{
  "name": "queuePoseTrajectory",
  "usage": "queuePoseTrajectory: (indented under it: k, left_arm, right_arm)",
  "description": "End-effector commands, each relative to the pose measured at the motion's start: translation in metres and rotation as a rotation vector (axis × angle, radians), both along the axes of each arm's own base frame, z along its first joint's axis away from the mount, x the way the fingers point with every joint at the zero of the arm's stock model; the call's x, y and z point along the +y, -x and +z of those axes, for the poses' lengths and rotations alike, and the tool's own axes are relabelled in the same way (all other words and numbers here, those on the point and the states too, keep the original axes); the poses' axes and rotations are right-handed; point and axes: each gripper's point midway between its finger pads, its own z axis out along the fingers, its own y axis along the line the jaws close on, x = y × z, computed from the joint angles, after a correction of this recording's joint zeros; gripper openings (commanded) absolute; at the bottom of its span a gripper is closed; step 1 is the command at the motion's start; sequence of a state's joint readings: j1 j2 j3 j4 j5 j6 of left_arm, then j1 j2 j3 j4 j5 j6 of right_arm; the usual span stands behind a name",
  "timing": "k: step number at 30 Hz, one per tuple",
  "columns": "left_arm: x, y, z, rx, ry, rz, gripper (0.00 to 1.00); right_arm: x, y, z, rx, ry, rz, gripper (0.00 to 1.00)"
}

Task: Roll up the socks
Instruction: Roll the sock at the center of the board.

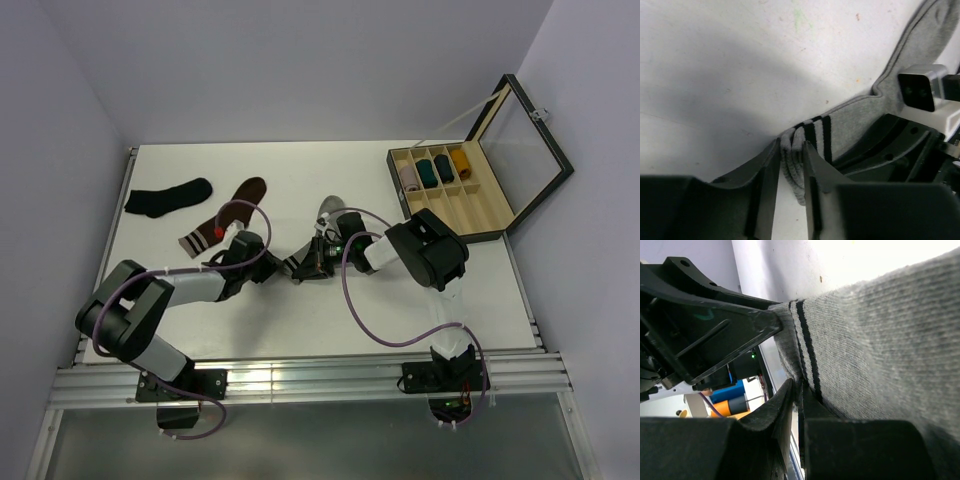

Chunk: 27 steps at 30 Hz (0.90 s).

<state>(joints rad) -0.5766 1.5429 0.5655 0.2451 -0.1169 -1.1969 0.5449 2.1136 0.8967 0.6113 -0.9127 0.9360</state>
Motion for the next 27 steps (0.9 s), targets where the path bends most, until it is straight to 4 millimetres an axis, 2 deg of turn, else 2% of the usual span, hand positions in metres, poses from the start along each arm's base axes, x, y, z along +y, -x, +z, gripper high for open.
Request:
queuePoseTrajectory:
  k: [1, 2, 3, 5, 7, 8, 9, 11, 12, 14, 17, 25, 27]
  left_arm:
    - [0.001, -0.004, 0.003, 0.008, -0.038, 0.007, 0.29]
    - [0.004, -0.003, 0.003, 0.020, -0.053, 0.007, 0.27]
    - [0.004, -0.002, 0.005, 0.021, -0.060, 0.003, 0.19]
    - [0.006, -0.002, 0.008, 0.037, -0.094, -0.006, 0.12]
    - [0.008, -0.002, 0.011, 0.043, -0.117, -0.017, 0.03]
    - [0.006, -0.005, 0.018, 0.035, -0.121, -0.019, 0.02]
    - [0.011, 0.002, 0.014, 0.070, -0.151, -0.025, 0.00]
    - [0.012, -0.003, 0.022, 0.067, -0.178, -0.029, 0.00]
    - [0.016, 0.002, 0.018, 0.098, -0.207, -0.033, 0.00]
    - [0.015, -0.001, 0.024, 0.102, -0.225, -0.042, 0.00]
    - [0.016, 0.001, 0.023, 0.137, -0.256, -0.056, 0.00]
    - [0.006, 0.006, 0.012, 0.232, -0.263, -0.105, 0.00]
    - [0.006, 0.009, 0.006, 0.258, -0.265, -0.110, 0.00]
  right_arm:
    - [-0.008, -0.010, -0.014, -0.026, 0.072, -0.040, 0.00]
    - [-0.008, -0.010, -0.014, -0.030, 0.074, -0.038, 0.00]
    - [-0.008, -0.010, -0.013, -0.041, 0.075, -0.032, 0.00]
    - [-0.007, -0.009, -0.012, -0.052, 0.078, -0.027, 0.00]
    - [-0.006, -0.009, -0.007, -0.083, 0.079, -0.014, 0.04]
    - [-0.004, -0.008, -0.004, -0.099, 0.080, -0.008, 0.11]
    - [-0.001, -0.007, 0.000, -0.136, 0.086, 0.005, 0.15]
    - [0.001, -0.007, 0.003, -0.175, 0.099, 0.014, 0.27]
    - [0.001, -0.006, 0.001, -0.209, 0.124, 0.019, 0.30]
    - [0.003, -0.008, 0.008, -0.262, 0.136, 0.018, 0.37]
    - [0.005, -0.010, 0.013, -0.344, 0.173, 0.023, 0.42]
    - [0.006, -0.013, 0.017, -0.610, 0.309, 0.032, 0.46]
    - [0.008, -0.015, 0.024, -0.701, 0.337, 0.013, 0.46]
